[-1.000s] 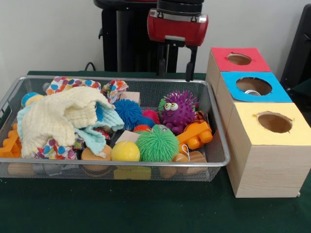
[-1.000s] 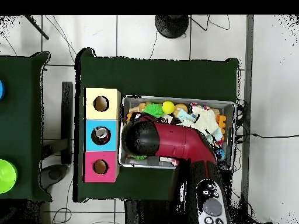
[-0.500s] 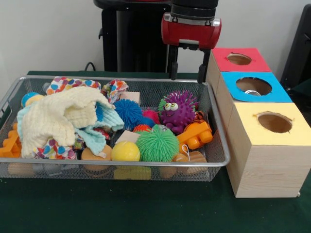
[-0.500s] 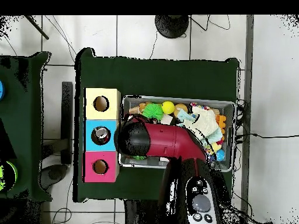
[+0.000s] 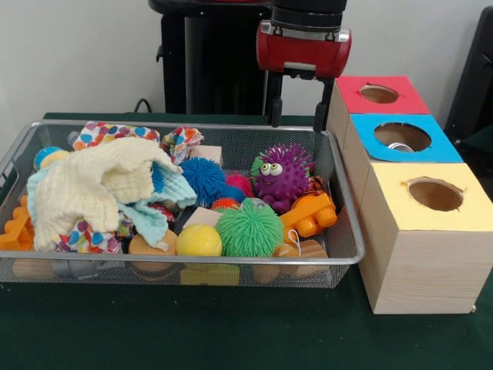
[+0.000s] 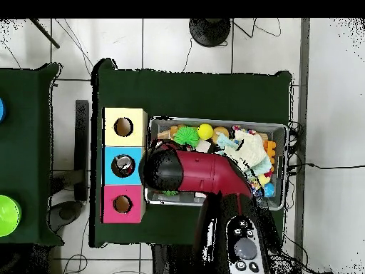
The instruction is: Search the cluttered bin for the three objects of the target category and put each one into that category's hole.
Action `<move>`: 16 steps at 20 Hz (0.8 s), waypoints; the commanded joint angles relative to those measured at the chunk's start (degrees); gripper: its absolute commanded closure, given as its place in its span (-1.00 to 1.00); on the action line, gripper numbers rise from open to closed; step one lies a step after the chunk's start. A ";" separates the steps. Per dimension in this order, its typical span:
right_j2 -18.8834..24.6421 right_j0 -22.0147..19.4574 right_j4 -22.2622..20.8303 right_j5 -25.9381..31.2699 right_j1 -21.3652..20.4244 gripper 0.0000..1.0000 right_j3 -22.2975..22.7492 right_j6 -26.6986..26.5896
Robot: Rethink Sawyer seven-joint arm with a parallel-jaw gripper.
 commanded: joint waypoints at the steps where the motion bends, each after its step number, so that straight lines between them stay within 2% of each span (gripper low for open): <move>1: -0.73 0.79 3.25 -3.60 1.63 -1.00 5.95 14.06; 3: -6.41 4.60 6.24 -3.78 1.65 -1.00 7.18 22.66; 6: -11.43 8.14 12.21 -2.12 2.34 -1.00 8.19 31.27; 10: -16.73 11.47 16.82 -4.61 4.57 -1.00 7.97 36.12; 13: -16.83 11.30 18.95 -5.49 4.52 -1.00 9.25 36.44; 16: -18.06 12.57 20.45 -6.44 4.70 -1.00 9.98 39.01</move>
